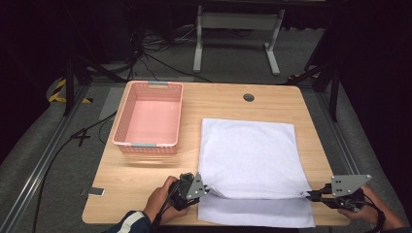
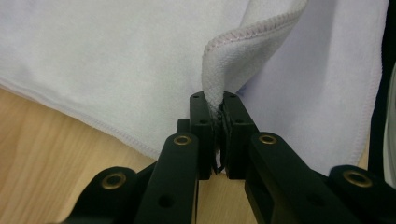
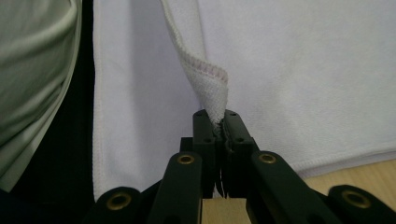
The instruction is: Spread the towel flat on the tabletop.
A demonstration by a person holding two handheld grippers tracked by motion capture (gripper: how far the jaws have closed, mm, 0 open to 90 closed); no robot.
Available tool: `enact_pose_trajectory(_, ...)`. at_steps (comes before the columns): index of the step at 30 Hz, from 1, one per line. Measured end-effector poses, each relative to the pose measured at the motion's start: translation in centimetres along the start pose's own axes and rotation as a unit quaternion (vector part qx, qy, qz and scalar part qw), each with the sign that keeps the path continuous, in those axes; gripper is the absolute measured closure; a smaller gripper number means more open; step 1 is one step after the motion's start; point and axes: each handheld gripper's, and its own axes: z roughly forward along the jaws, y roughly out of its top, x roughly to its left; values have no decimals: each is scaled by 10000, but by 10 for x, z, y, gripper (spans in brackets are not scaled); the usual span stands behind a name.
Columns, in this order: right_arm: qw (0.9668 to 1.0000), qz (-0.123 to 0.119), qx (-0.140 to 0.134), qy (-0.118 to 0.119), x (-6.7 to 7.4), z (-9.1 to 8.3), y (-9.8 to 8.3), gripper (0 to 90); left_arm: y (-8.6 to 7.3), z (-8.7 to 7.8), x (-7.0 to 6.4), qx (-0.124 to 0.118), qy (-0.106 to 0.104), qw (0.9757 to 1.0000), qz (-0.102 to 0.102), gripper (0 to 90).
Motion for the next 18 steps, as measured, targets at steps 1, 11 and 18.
enact_pose_trajectory(1, 9999, 19, 112, 20, 0, 4, -1, 860, -1, 6, 0, 147, -21, 9999, 53, 853)
enact_pose_trajectory(11, 9982, 79, 593, 19, -12, 37, -4, 861, 2, 26, 22, 463, 269, 9986, 50, 859)
enact_pose_trajectory(18, 9969, 297, 522, -515, -34, 45, 1, 859, 8, 34, 47, 474, 359, 9982, -66, 860)
